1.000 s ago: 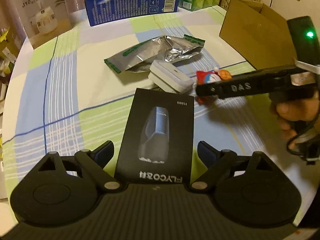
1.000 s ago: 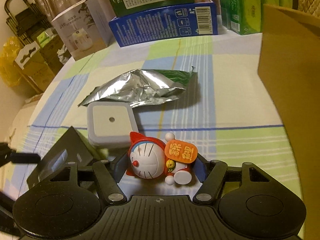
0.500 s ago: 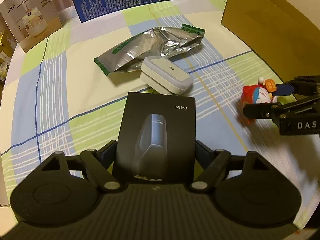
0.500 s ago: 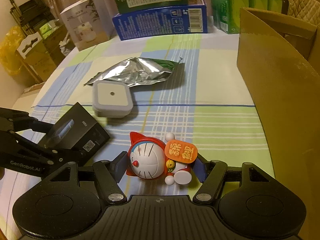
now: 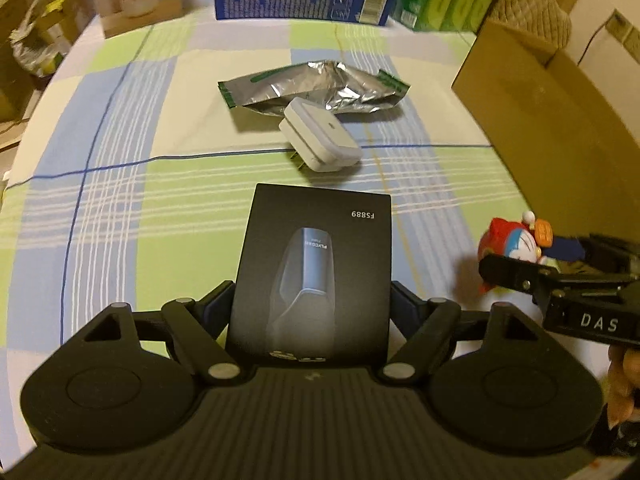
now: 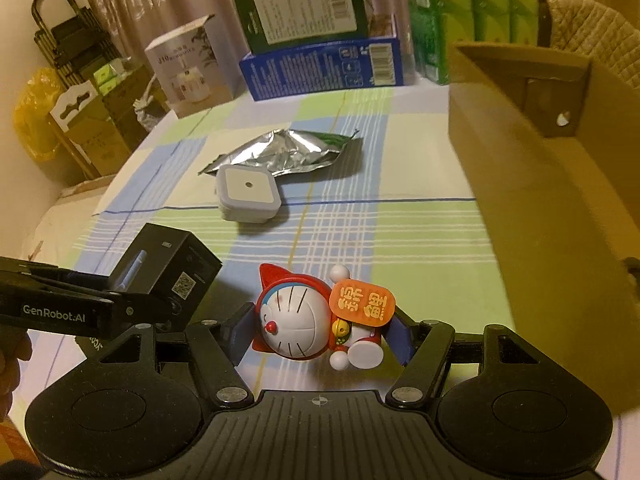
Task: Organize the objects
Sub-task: 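Lift and carry the FLYCO box and Doraemon figure toward the cardboard box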
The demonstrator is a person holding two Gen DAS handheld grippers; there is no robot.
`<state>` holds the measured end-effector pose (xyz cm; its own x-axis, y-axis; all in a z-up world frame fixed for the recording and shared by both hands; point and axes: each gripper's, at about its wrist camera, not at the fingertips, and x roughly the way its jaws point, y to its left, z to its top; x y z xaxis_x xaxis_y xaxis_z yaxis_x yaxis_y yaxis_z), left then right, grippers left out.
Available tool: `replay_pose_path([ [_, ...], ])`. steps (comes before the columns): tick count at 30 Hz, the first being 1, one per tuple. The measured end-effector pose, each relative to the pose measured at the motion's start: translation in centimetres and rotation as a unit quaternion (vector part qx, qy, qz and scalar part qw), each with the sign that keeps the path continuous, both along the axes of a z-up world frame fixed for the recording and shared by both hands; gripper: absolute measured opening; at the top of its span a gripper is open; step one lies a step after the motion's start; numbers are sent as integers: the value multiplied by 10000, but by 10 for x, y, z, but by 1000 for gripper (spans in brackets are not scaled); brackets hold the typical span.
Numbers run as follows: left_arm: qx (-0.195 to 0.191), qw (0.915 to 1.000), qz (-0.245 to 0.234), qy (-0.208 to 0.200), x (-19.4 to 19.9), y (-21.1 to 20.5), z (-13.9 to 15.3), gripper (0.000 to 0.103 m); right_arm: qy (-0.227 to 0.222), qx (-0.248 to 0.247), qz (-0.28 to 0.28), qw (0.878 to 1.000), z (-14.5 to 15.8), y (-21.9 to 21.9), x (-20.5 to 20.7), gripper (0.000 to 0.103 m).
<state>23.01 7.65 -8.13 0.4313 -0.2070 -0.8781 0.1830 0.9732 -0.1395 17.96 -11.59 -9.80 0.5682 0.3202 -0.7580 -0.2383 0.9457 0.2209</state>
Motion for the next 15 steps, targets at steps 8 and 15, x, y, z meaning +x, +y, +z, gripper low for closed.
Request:
replay_pose_path([
  [8, -171, 9987, 407, -244, -50, -14, 39, 77, -161, 146, -88, 9997, 32, -19, -37, 64],
  [15, -295, 9960, 673, -502, -93, -25, 72, 77, -323, 216, -117, 9992, 55, -33, -67, 64],
])
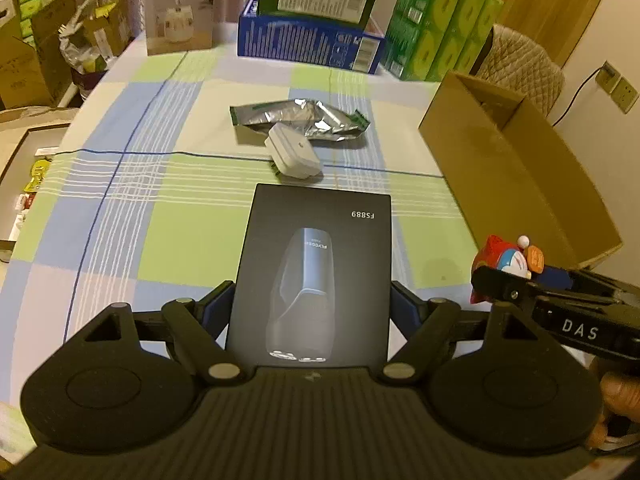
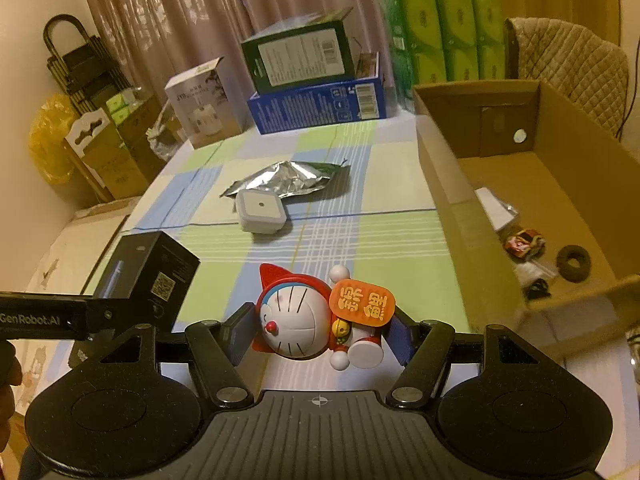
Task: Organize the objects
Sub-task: 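Lift and carry the FLYCO box and Doraemon figure toward the cardboard box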
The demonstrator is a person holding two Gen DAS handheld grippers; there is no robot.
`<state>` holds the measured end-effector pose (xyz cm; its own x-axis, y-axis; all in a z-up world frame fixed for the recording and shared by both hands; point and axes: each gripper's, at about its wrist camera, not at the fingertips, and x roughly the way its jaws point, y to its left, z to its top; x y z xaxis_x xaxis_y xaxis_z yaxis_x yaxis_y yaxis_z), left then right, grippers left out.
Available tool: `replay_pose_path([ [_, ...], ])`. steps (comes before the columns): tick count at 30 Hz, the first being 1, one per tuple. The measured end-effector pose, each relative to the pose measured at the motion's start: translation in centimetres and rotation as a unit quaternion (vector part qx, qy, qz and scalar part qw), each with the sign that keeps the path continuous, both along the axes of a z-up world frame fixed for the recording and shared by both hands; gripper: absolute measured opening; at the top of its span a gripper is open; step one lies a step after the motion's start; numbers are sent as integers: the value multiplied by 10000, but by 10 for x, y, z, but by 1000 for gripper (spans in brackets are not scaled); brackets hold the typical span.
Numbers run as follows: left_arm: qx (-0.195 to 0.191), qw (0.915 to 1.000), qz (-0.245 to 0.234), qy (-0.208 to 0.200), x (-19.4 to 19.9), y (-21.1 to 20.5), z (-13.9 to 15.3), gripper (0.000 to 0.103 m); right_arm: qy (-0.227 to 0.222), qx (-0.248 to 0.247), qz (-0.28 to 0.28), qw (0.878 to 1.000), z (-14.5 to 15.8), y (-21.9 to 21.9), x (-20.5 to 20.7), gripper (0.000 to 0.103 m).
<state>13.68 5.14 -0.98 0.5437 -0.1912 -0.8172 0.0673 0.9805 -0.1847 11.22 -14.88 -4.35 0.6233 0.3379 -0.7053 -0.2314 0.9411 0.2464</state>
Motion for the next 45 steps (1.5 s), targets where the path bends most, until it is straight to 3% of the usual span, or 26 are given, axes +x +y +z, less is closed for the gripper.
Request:
replay_pose_path([
  [19, -332, 9988, 161, -321, -60, -25, 36, 77, -336, -105, -108, 9993, 34, -35, -52, 64],
  [45, -585, 9967, -434, -366, -60, -104, 49, 77, -463, -120, -684, 9965, 50, -113, -62, 64],
])
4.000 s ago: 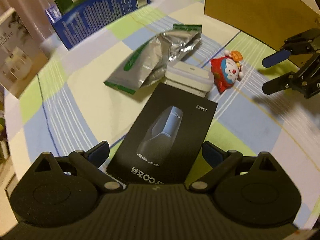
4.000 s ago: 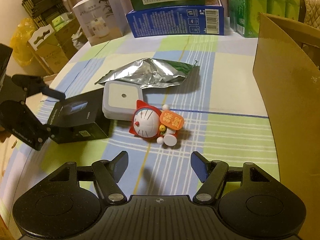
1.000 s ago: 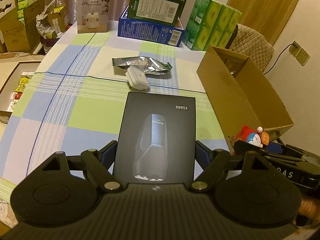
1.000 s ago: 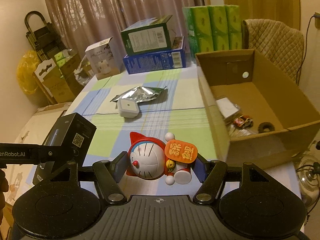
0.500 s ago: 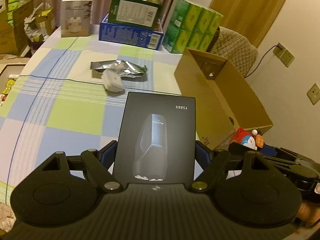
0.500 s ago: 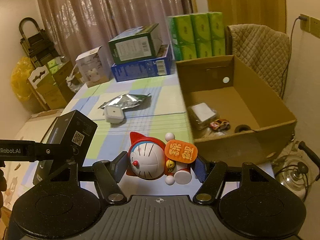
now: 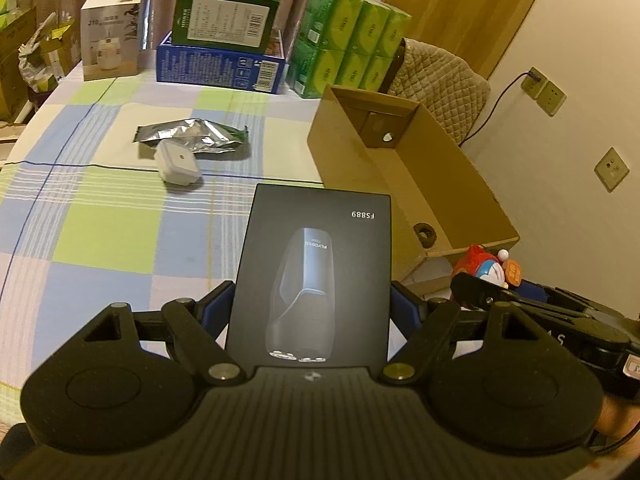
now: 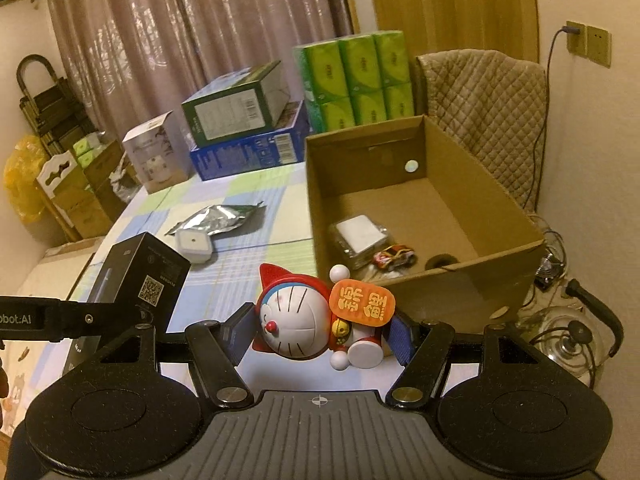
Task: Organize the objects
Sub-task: 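Lift and carry the FLYCO box and Doraemon figure toward the cardboard box, then lower the FLYCO box with the left gripper while the right gripper lowers Doraemon into the box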
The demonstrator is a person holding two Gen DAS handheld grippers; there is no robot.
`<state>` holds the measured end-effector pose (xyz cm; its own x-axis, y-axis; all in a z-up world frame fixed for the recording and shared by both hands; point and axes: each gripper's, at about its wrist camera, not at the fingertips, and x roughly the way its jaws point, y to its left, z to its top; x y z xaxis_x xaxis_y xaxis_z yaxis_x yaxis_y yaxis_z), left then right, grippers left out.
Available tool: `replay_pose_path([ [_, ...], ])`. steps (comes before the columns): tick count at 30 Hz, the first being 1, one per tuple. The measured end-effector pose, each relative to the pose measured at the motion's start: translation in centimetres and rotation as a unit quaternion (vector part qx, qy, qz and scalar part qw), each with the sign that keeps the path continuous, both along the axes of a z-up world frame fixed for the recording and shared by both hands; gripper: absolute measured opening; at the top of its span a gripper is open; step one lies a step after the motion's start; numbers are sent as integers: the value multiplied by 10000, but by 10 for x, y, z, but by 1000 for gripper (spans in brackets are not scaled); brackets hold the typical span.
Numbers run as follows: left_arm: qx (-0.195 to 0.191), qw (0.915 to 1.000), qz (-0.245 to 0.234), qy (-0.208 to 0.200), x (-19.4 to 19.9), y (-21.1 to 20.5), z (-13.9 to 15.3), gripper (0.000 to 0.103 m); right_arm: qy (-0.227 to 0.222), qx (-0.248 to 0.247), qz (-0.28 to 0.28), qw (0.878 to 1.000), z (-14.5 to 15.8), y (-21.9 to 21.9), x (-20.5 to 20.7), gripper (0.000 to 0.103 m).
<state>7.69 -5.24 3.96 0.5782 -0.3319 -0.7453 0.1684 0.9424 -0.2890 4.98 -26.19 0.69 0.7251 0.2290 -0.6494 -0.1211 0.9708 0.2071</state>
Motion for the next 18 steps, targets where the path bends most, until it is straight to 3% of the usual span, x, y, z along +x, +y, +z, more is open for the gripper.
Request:
replay_pose_path([
  [18, -277, 9990, -345, 20, 27, -71, 14, 77, -212, -440, -246, 9985, 21, -63, 24, 64],
])
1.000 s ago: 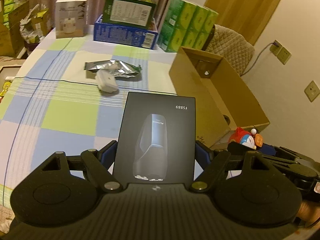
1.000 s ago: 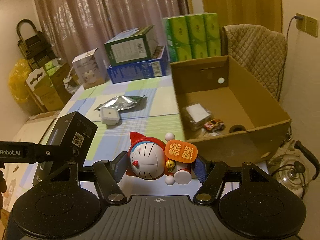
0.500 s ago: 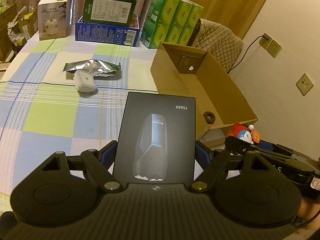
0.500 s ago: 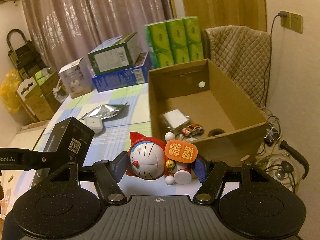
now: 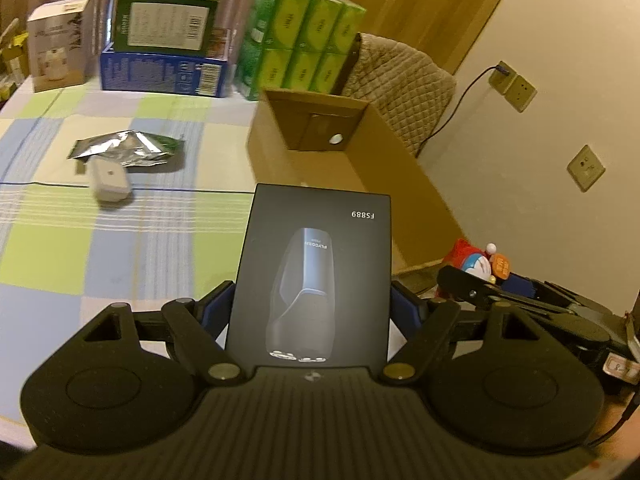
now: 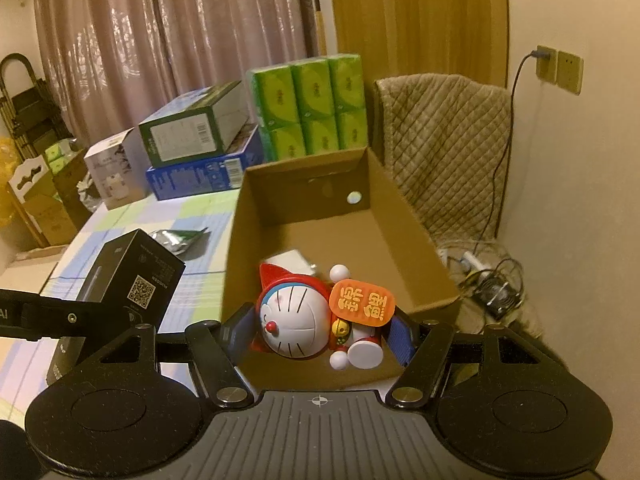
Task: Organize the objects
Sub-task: 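Lower the FLYCO box with the left gripper while the right gripper lowers Doraemon into the box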
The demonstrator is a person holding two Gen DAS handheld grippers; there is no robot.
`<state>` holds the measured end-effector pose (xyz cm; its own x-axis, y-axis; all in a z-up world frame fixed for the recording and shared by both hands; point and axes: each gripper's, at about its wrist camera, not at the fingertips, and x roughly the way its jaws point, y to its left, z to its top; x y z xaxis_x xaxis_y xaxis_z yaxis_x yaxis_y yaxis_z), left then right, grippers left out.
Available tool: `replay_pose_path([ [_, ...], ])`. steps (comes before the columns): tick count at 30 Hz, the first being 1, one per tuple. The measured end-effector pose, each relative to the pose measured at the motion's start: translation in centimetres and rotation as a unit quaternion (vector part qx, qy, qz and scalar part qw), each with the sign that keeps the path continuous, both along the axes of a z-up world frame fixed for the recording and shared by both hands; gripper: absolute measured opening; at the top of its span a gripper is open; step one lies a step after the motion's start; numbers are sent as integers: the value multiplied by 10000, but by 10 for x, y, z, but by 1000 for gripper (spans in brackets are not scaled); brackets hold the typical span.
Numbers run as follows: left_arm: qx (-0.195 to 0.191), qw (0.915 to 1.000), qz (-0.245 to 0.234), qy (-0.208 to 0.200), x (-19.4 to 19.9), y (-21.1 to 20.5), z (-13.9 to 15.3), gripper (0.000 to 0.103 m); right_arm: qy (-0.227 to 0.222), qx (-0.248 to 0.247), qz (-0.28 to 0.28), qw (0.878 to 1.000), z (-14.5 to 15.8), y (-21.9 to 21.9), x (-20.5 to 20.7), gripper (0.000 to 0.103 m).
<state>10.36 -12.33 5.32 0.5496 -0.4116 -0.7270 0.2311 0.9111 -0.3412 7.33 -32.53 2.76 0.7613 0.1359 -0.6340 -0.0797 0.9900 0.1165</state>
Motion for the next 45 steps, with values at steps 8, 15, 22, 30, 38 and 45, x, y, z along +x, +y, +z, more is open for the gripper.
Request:
replay_pose_path([
  [8, -134, 9999, -77, 7, 13, -26, 8, 77, -24, -88, -44, 9999, 3, -17, 11, 64],
  [15, -238, 9997, -47, 24, 25, -39, 12, 77, -31, -122, -37, 9999, 3, -26, 20, 64],
  [22, -296, 9996, 16, -5, 42, -53, 17, 77, -32, -243, 56, 9997, 6, -33, 36, 64],
  [30, -363, 9993, 73, -11, 63, -68, 19, 77, -37, -353, 78, 9993, 8, -46, 56, 64],
  [38, -382, 9992, 76, -6, 81, -84, 15, 77, 30, -408, 100, 9991, 2, -53, 73, 64],
  [45, -302, 9994, 145, 54, 98, -91, 5, 77, 123, -424, 141, 9989, -7, -55, 89, 64],
])
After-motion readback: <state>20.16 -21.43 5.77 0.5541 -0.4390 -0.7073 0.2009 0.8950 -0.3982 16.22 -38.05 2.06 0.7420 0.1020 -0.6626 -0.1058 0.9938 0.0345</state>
